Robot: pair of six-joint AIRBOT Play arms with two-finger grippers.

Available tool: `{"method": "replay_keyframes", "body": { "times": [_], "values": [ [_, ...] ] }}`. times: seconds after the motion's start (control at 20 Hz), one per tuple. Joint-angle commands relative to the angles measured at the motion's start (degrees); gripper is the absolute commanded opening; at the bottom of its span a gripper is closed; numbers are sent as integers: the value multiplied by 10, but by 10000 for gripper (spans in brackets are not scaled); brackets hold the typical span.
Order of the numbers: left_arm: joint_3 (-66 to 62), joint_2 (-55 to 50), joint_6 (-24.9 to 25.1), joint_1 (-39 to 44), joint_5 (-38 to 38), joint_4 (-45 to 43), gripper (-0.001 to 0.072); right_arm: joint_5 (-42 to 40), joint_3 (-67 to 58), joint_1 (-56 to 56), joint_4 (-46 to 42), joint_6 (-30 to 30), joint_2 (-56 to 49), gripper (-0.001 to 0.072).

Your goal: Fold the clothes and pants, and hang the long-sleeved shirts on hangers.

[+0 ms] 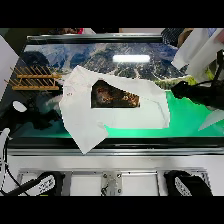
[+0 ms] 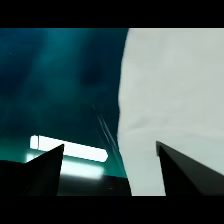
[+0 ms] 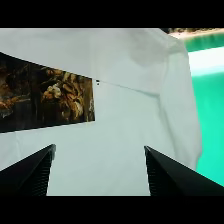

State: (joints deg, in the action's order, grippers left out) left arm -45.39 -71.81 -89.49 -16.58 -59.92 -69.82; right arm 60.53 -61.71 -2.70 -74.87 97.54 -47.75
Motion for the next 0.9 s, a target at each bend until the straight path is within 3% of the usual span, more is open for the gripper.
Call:
{"method": "replay_keyframes", "body": {
  "times": [0.0,0.25,0.5,0.55,0.65,0.85],
  "values": [
    [67,8,1,15,67,68,619,2,22,1,11,8,21,610],
    [63,-9,-11,90,107,69,618,8,23,1,12,9,21,610],
    [14,-80,-16,112,54,70,617,46,23,-1,9,8,21,610],
    [4,-86,-16,118,50,69,577,48,24,-1,4,9,21,611],
    [-13,-86,-14,121,48,69,7,65,37,-20,-3,16,21,611],
    [-25,-44,10,119,48,63,8,84,165,-141,-12,45,16,611]
  ]
}}
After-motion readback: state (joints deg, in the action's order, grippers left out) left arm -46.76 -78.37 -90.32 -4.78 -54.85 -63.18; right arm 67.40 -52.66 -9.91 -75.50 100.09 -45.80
